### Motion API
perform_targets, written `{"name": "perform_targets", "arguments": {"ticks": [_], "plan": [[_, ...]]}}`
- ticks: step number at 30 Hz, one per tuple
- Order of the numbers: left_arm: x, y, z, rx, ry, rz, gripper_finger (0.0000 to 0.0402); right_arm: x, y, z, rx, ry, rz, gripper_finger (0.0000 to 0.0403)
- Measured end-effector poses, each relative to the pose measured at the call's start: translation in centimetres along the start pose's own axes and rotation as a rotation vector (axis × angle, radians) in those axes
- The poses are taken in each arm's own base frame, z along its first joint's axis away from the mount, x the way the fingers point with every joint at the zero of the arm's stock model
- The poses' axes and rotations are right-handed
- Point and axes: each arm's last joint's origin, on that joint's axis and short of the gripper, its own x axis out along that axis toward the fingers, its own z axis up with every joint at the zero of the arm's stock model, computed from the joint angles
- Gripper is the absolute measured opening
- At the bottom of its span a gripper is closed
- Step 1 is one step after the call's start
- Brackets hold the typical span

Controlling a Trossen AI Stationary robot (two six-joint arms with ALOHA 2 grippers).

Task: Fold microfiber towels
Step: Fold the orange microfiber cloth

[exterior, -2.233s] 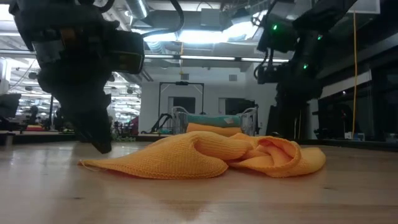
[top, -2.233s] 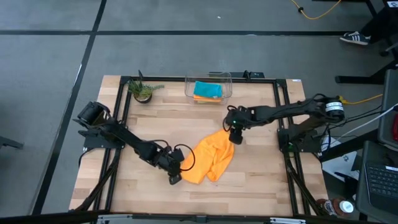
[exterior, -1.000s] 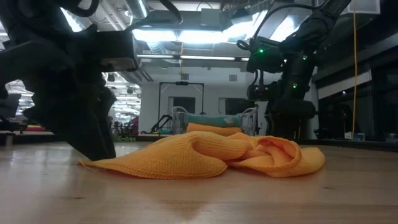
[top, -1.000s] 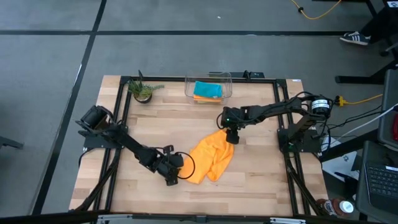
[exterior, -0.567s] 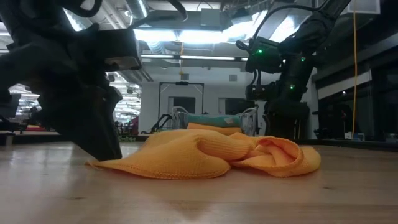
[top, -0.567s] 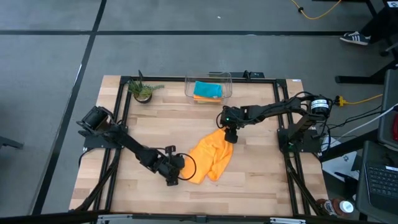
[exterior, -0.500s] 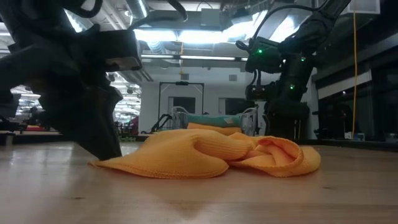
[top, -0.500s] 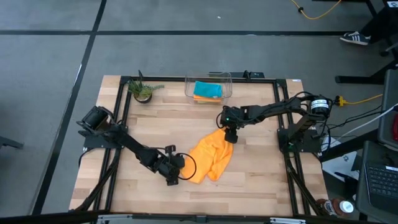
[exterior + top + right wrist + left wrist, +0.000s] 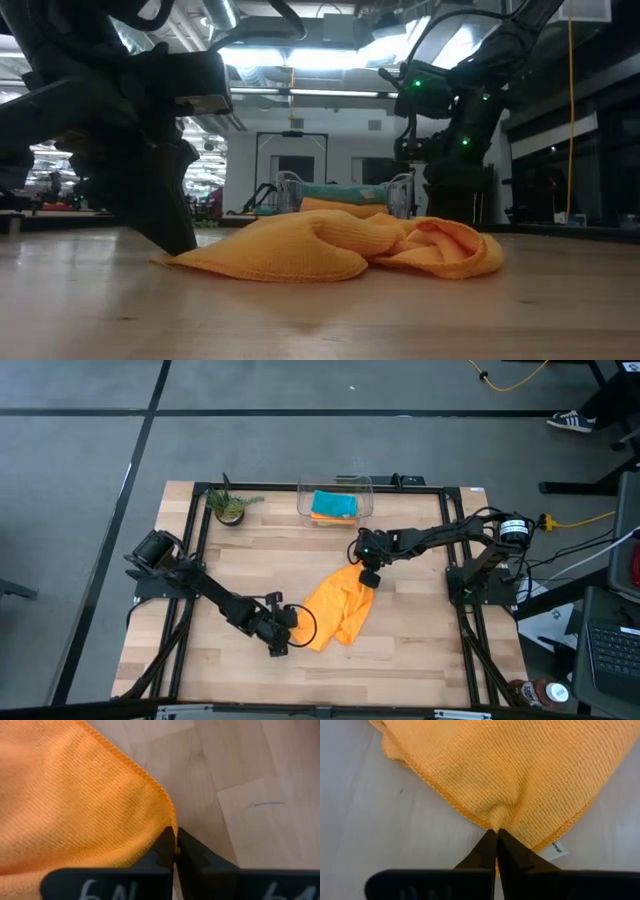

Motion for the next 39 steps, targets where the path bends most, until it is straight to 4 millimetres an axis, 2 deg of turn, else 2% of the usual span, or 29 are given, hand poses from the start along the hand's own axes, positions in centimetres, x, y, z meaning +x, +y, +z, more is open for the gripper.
{"name": "perform_targets", "arguments": {"ticks": [5, 8, 12, 17, 21, 26, 28, 31, 35, 39], "plan": [[-1.7, -0.1, 1.4, 0.074, 0.042, 0.056, 0.0000, -1.2, 0.3, 0.2, 0.004, 0.017, 0.003, 0.0006], [-3.8, -0.3, 3.3, 0.118, 0.072, 0.133, 0.0000, -3.5, 0.7, 1.7, -0.004, -0.044, 0.018, 0.0004], [-6.2, 0.2, 4.6, 0.193, 0.157, 0.267, 0.0000, -6.8, 1.4, 2.9, -0.032, -0.071, 0.004, 0.0003], [-10.5, 0.8, 7.0, 0.275, 0.210, 0.419, 0.0000, -13.2, 2.0, 4.6, -0.091, -0.130, -0.093, 0.0002], [-14.9, 1.7, 9.2, 0.249, 0.168, 0.560, 0.0000, -19.9, 2.4, 5.6, -0.111, -0.220, -0.184, 0.0002], [-19.9, 2.4, 12.0, 0.202, -0.034, 0.569, 0.0000, -27.0, 2.9, 5.8, -0.112, -0.378, -0.281, 0.0002], [-21.4, 2.6, 13.0, 0.155, -0.100, 0.551, 0.0000, -29.2, 2.9, 5.4, -0.081, -0.431, -0.279, 0.0001], [-23.4, 2.3, 13.8, 0.117, -0.156, 0.486, 0.0000, -30.8, 3.4, 4.8, -0.092, -0.422, -0.137, 0.0001], [-26.1, 1.5, 14.1, 0.115, -0.217, 0.388, 0.0000, -31.8, 5.0, 4.1, -0.125, -0.395, 0.090, 0.0001], [-28.5, 0.2, 13.9, 0.083, -0.254, 0.219, 0.0000, -32.3, 7.0, 3.2, -0.177, -0.365, 0.250, 0.0001]]}}
